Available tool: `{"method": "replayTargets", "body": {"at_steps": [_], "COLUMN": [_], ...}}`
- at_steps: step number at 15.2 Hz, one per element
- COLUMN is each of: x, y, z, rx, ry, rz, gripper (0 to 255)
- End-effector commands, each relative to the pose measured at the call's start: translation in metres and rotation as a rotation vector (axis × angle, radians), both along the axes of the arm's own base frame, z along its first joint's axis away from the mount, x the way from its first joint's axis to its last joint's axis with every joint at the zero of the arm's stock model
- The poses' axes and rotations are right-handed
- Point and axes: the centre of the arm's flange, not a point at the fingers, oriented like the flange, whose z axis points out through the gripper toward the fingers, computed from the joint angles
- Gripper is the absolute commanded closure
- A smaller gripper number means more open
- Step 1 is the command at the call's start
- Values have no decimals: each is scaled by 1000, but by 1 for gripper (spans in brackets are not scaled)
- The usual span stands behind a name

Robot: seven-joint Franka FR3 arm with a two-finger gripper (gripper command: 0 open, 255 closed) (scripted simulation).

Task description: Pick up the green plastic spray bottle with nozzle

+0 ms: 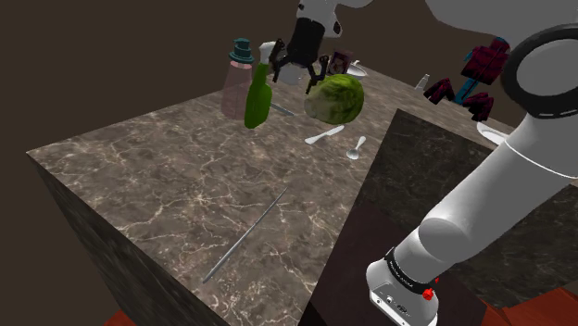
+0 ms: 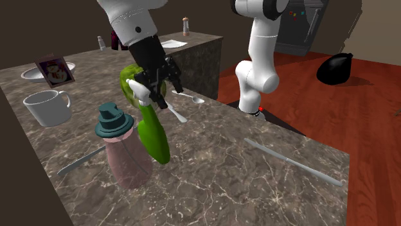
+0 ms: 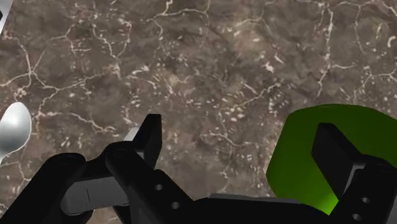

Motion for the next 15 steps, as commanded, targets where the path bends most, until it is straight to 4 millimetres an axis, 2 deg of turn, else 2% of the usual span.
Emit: {"method": "replayTargets", "body": {"at_steps": [1,6,13,15], "x": [26,83,83,83], "y": [-3,-21,-21,-21], "z": [-3,-13,-50,-53], "rx": [36,120,120,120], "ry": [32,103,103,103], "rz": [-98,-322,-322,-322], "gripper": [0,0,0,0]}}
